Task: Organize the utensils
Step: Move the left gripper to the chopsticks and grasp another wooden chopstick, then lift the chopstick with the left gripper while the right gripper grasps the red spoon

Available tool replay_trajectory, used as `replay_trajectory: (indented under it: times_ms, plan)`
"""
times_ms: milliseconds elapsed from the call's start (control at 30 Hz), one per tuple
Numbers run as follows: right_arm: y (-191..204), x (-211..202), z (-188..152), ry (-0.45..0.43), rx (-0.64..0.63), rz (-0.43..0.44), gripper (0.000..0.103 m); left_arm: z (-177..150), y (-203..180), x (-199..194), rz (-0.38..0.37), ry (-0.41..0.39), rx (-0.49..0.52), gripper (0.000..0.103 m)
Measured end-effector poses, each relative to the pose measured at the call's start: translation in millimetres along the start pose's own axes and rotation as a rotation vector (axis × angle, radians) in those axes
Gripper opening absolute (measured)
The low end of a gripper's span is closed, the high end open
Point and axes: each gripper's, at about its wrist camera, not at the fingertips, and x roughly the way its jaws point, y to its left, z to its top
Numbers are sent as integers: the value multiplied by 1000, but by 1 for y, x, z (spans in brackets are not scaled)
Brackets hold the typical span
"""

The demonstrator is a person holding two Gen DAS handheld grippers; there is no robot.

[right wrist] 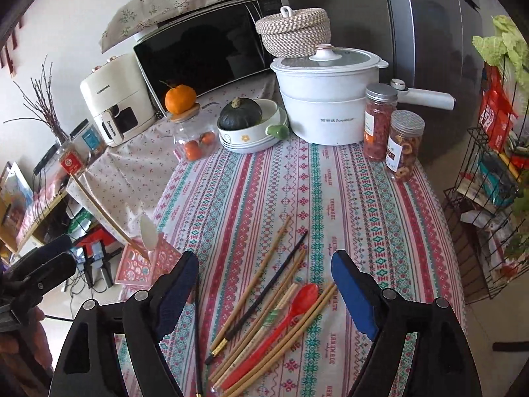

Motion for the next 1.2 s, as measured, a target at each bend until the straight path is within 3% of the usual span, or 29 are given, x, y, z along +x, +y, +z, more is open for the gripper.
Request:
replay_trajectory:
  times_ms: [233,500,600,800,933,1067,1100,1200]
  plan:
    - [-60,-6,-17,90,127,-45,86,-8,-48,24,43,68,121,98]
    - [-93,2,-9,123,140,-113,86,5,-94,85,29,212,155,96]
    - [-106,10,-8,146,159,-134,86,10,-102,115,25,260,144,87]
    - [-128,24,-10,194,212,-132,86,12,-96,183,42,377,86,55]
    - [-128,28,-10,207,199,-133,86,8,-87,219,89,429,48,39]
    - [-127,34,-10,223,197,-117,86,0,-77,238,112,459,8,29]
    - [-126,35,-11,226,194,-117,86,1,-77,236,113,430,11,28]
    - [-124,40,-11,234,185,-125,86,1,-79,235,99,426,46,8]
